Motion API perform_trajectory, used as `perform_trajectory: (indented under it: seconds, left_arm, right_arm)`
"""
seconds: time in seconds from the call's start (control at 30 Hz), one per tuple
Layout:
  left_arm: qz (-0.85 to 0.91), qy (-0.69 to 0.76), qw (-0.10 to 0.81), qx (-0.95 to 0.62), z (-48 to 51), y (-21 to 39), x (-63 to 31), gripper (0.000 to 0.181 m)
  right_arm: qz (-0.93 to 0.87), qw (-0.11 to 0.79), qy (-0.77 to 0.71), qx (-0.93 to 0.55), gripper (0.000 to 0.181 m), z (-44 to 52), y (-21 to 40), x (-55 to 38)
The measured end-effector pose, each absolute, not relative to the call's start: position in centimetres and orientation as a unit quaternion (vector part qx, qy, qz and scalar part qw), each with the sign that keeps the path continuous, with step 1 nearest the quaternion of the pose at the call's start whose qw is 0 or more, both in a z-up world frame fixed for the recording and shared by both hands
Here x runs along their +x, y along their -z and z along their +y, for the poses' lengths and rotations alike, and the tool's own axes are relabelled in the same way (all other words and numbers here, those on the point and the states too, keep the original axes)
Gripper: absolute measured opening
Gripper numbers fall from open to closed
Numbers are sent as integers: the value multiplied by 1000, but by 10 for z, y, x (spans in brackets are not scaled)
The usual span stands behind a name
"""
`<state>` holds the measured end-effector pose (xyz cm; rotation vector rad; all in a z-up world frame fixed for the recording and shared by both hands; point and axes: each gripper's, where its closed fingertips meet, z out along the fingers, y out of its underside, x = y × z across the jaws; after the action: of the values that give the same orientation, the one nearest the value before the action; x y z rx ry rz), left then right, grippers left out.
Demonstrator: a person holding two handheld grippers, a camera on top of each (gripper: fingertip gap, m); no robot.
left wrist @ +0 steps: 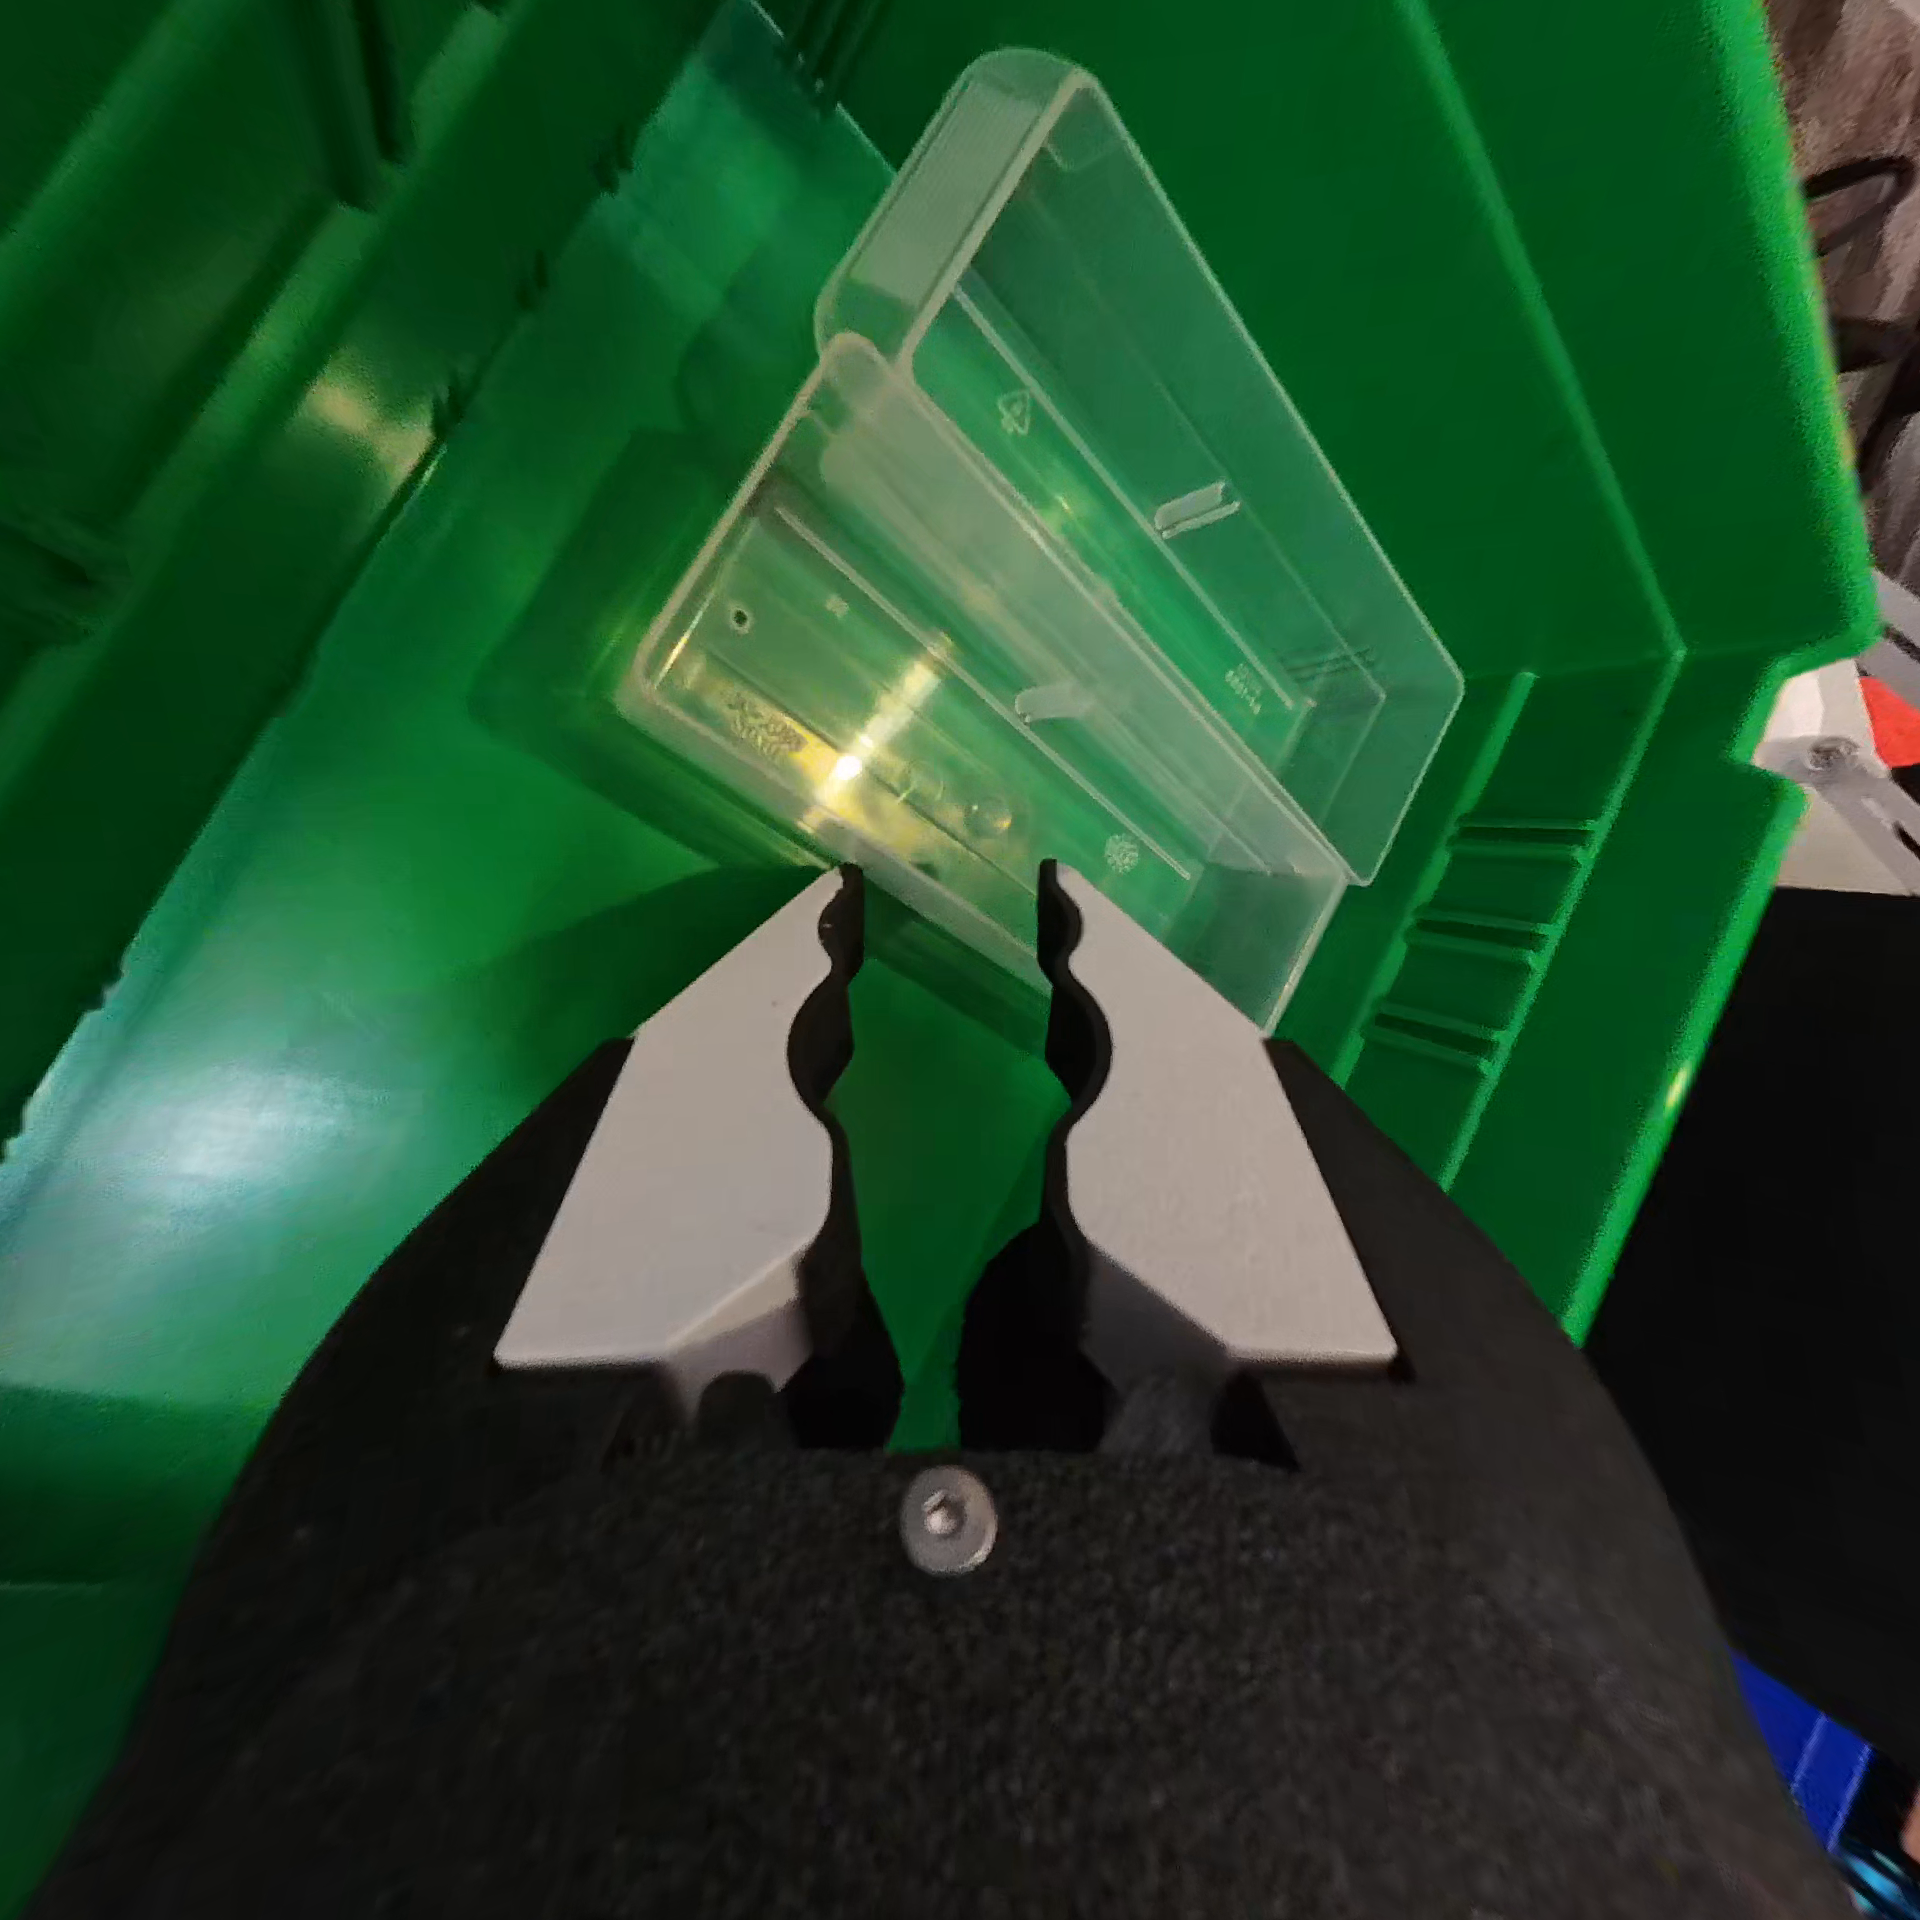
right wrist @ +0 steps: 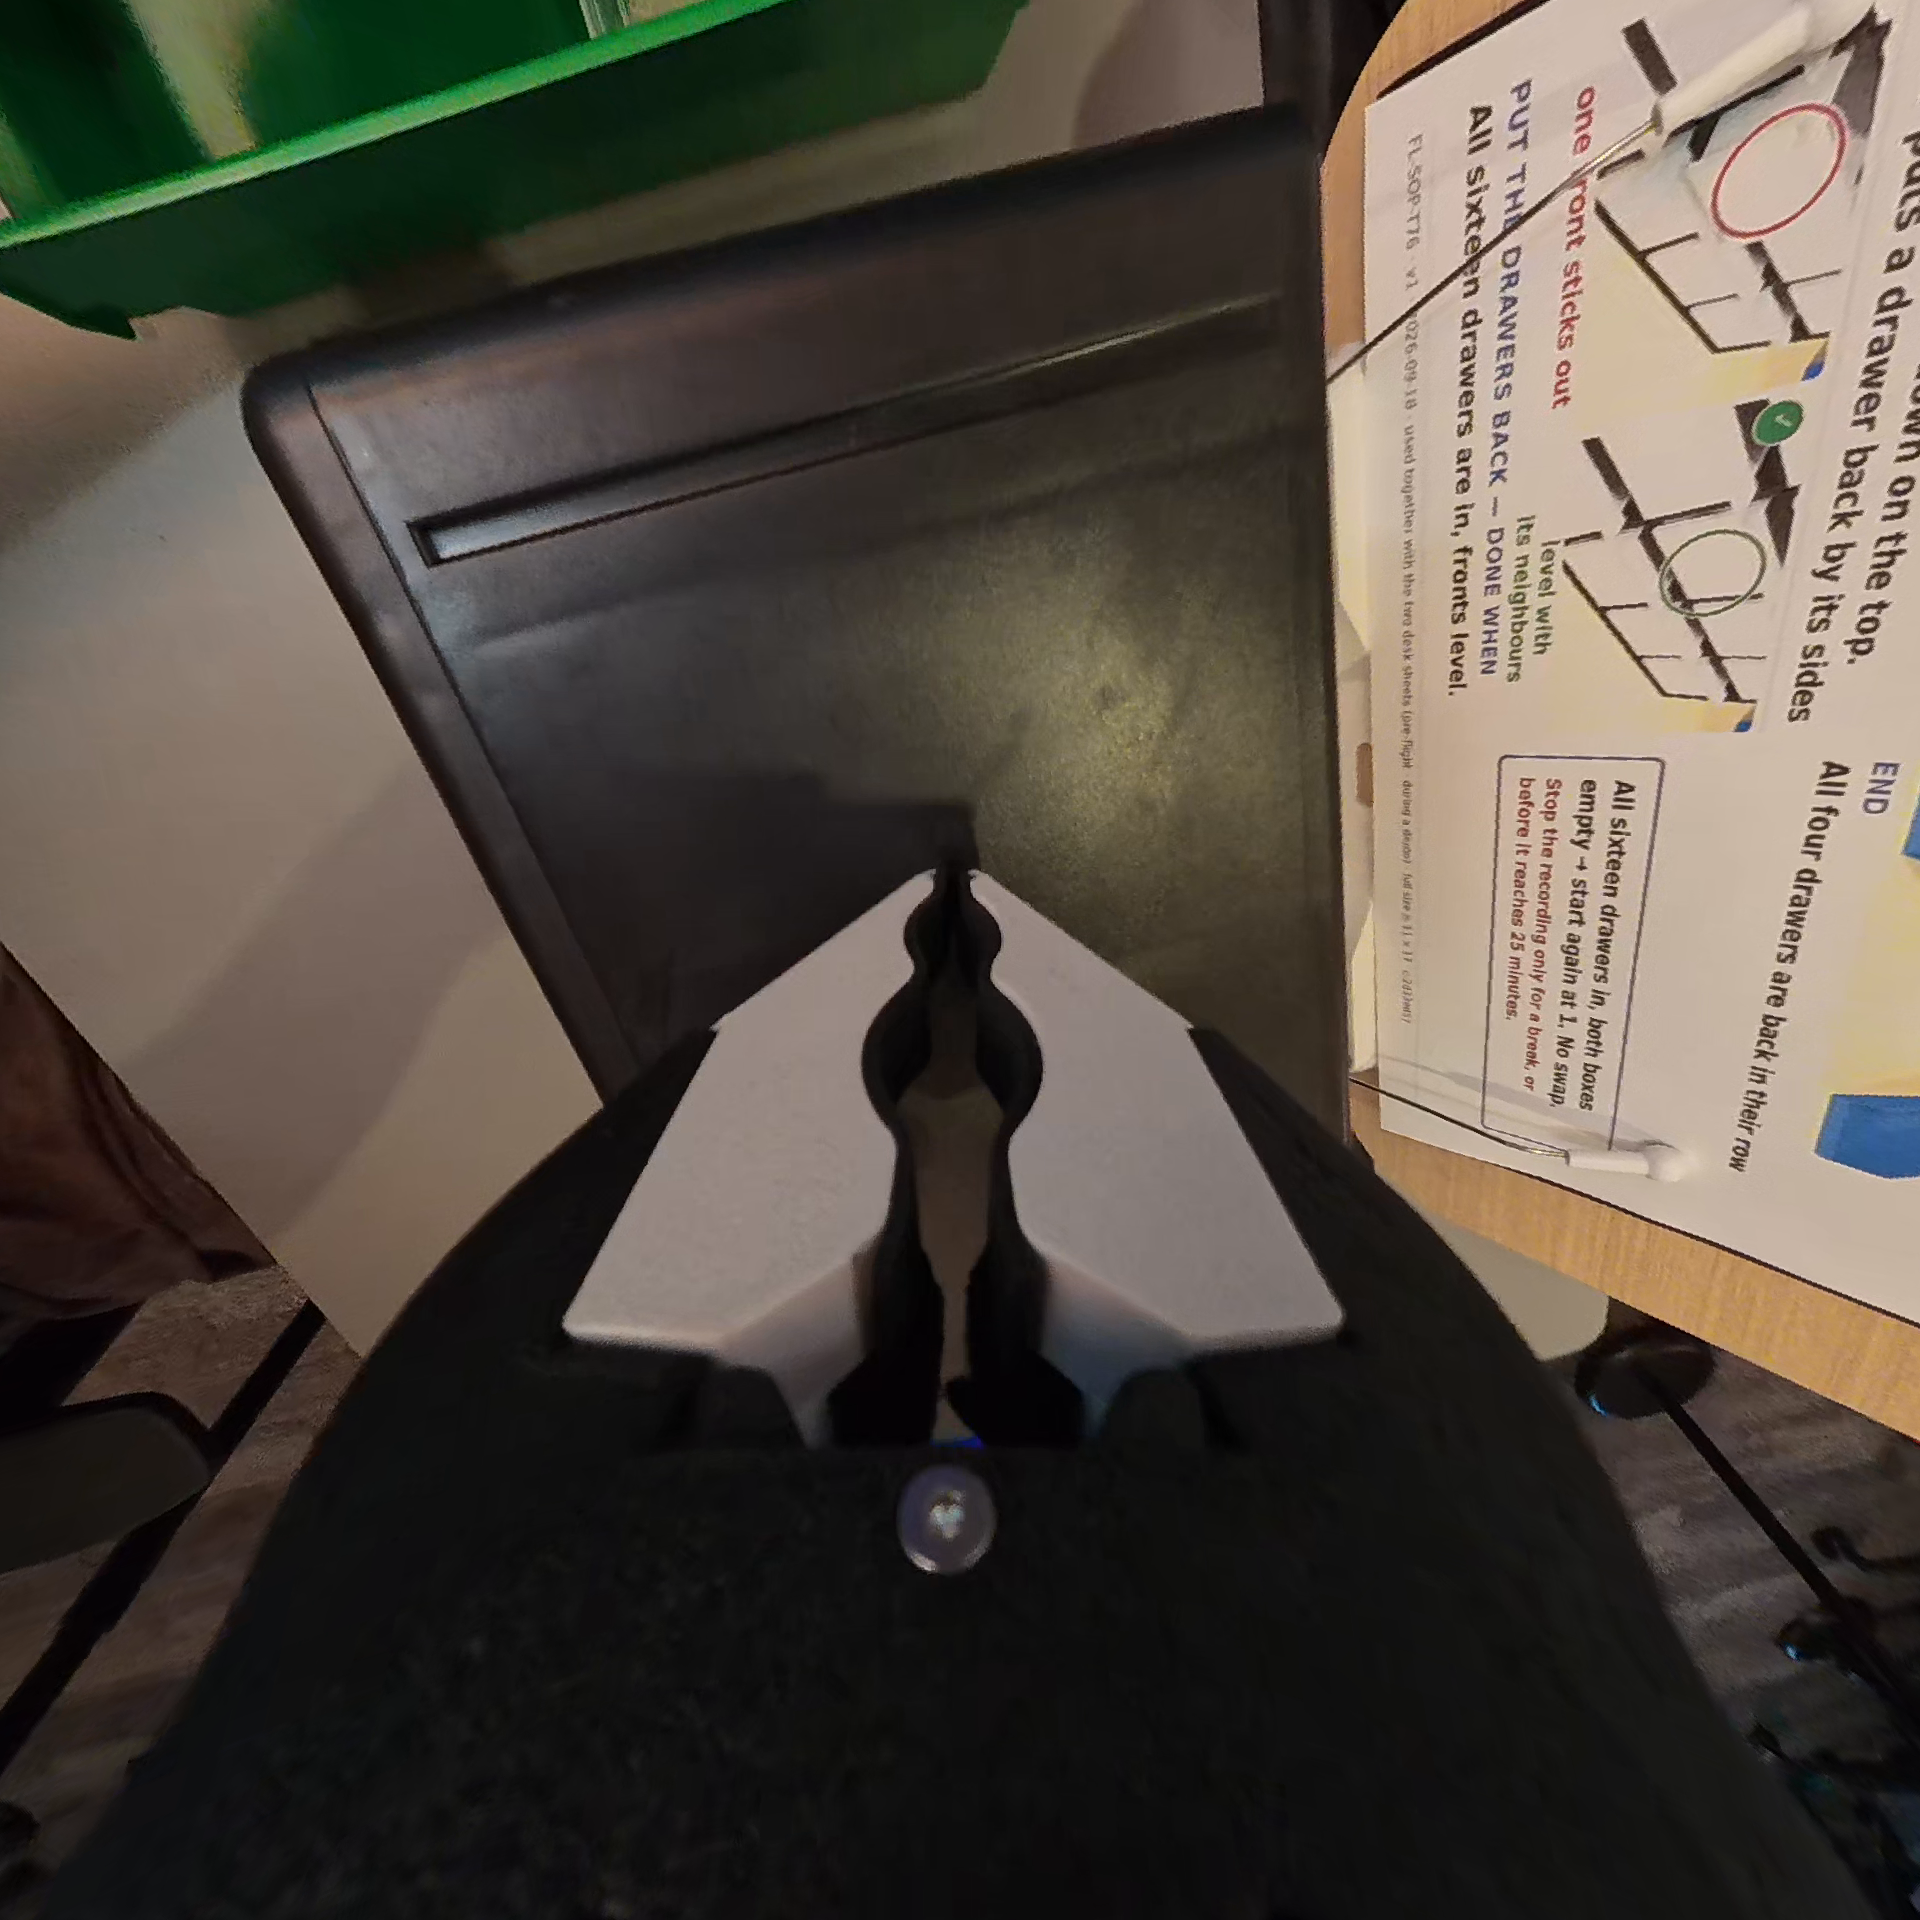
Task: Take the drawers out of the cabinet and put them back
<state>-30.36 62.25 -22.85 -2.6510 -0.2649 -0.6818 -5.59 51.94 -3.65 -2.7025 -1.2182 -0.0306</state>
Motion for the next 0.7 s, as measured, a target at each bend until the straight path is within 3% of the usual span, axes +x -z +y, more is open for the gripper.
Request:
perform_trajectory:
  seconds: [0.2, 0.4, 0.6, 0.7]
  left_arm:
    - [-61, 230, 186, -953, 623, 235, -308, 19]
    - [-18, 223, 236, -946, 608, 216, -328, 8]
    - [102, 210, 330, -915, 590, 123, -337, 4]
    - [218, 249, 319, -888, 540, 75, -302, 3]
  right_arm:
    - [-407, 98, 5, -908, 0, 519, 36, -56]
    - [-407, 97, 7, -908, 0, 519, 36, -56]
    - [-405, 100, 11, -909, 0, 519, 36, -56]
    - [-405, 96, 15, -909, 0, 519, 36, -56]
